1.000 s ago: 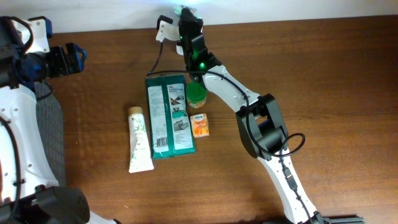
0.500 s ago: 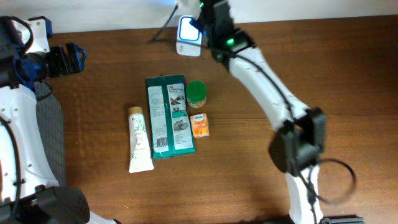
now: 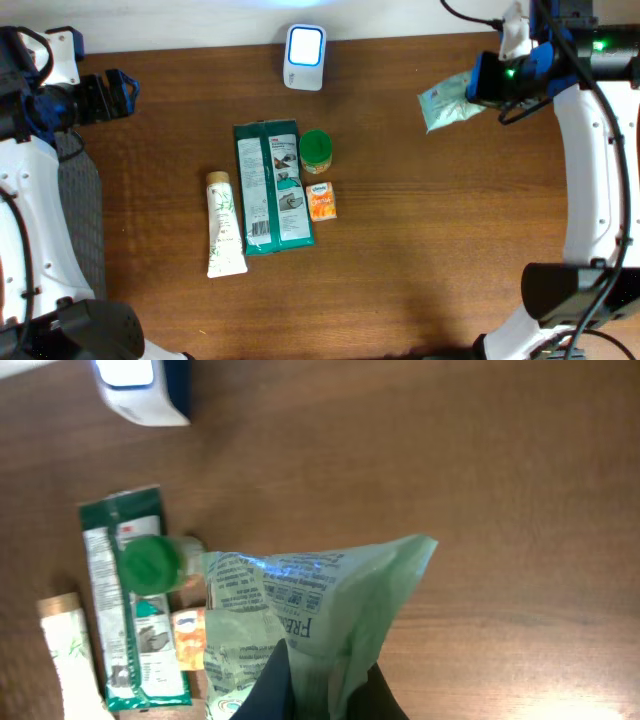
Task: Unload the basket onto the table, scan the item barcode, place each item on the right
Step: 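Carry wipes pouch right and place it on table, release, then grasp orange Kleenex packet with right gripper, then hold orange packet up to the scanner with right gripper, then place orange packet on table right beside wipes pouch, then reach right gripper to green-capped jar and grasp it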
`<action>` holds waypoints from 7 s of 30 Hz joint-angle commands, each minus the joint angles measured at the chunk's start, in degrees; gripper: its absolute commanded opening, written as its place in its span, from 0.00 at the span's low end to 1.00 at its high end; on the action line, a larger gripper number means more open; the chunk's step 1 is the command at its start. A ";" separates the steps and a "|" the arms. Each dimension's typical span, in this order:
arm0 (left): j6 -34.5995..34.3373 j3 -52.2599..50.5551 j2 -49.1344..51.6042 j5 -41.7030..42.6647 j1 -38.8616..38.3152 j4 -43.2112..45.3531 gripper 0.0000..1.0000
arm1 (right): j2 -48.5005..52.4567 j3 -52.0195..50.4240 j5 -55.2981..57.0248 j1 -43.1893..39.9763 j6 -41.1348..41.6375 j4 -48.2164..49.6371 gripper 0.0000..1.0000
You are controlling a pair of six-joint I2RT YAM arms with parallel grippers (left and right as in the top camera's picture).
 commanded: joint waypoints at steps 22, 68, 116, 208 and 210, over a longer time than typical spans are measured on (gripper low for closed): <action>0.15 0.72 -0.35 0.02 0.24 0.09 0.99 | 5.05 -31.65 -5.38 -14.27 -2.01 28.17 0.62; 0.15 0.72 -0.35 0.02 0.24 0.09 0.99 | -8.61 -48.57 -52.94 17.59 21.22 57.81 0.04; 0.15 0.72 -0.35 0.02 0.24 -0.13 0.99 | 29.55 -3.87 39.56 31.10 -56.92 85.26 0.04; 0.13 0.72 -0.35 0.02 0.24 -0.13 0.99 | 23.78 -9.46 8.74 32.63 8.68 32.20 0.82; 0.15 0.72 -0.35 0.02 0.24 -0.13 0.99 | 24.50 -9.46 8.66 32.70 9.75 32.02 0.82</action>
